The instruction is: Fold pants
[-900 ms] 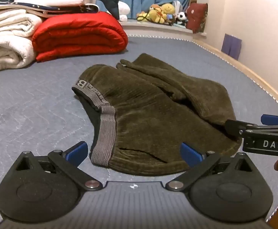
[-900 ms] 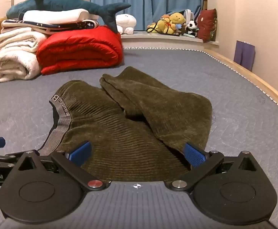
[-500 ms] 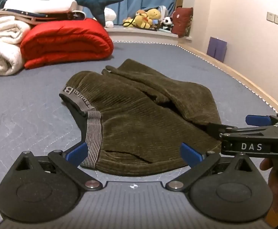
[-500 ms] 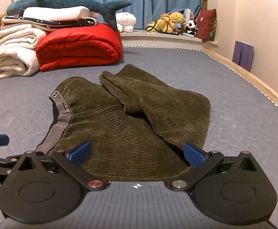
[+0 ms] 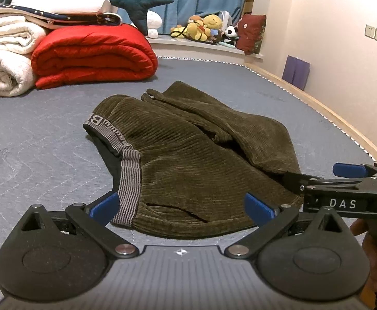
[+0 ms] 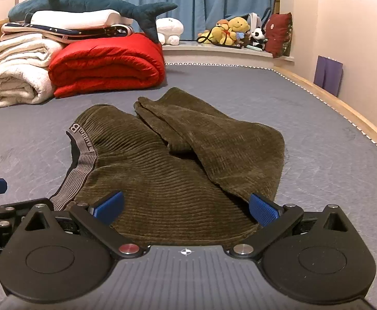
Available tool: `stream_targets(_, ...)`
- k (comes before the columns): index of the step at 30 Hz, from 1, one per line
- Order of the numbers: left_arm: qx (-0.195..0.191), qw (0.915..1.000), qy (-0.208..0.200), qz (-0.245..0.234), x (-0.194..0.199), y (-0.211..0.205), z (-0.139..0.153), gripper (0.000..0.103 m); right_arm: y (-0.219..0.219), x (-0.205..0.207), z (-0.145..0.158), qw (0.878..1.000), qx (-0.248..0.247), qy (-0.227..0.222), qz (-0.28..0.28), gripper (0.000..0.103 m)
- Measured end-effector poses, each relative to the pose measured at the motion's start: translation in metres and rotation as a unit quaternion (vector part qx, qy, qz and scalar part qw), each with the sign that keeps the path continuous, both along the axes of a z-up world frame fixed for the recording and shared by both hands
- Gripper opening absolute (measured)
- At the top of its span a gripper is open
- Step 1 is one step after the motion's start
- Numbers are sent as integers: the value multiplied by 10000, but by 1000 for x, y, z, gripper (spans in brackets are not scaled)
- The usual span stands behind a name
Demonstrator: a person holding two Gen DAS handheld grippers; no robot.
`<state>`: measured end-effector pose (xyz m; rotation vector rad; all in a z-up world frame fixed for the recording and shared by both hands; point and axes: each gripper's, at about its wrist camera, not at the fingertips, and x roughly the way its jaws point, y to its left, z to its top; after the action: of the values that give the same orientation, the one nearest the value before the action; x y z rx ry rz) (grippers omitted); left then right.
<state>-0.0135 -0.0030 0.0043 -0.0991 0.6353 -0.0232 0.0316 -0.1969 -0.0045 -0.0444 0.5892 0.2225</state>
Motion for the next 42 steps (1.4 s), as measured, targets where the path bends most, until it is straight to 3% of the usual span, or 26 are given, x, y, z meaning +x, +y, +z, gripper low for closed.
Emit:
stream_targets(4,162,9998,-50,131,0,-4,0,102,2,0,-1,10000,-38,8,-28,102)
stream_targets(11,-39,9994,-82,321,0,1,2,102,-3,3,-3,9998,-4,84,-188,102)
stream_targets(14,-174,9995,14,274,1,2,1,102,-4,3,-4,9997,10,84,-211,102)
stream_targets(34,-64,9999,4,128,0,-2,1,102,1,0,-4,10000,47,42,-53,102)
stream_targets(42,-66,9999,7,129,0,-2,1,102,1,0,-4,10000,53,25,-51,96)
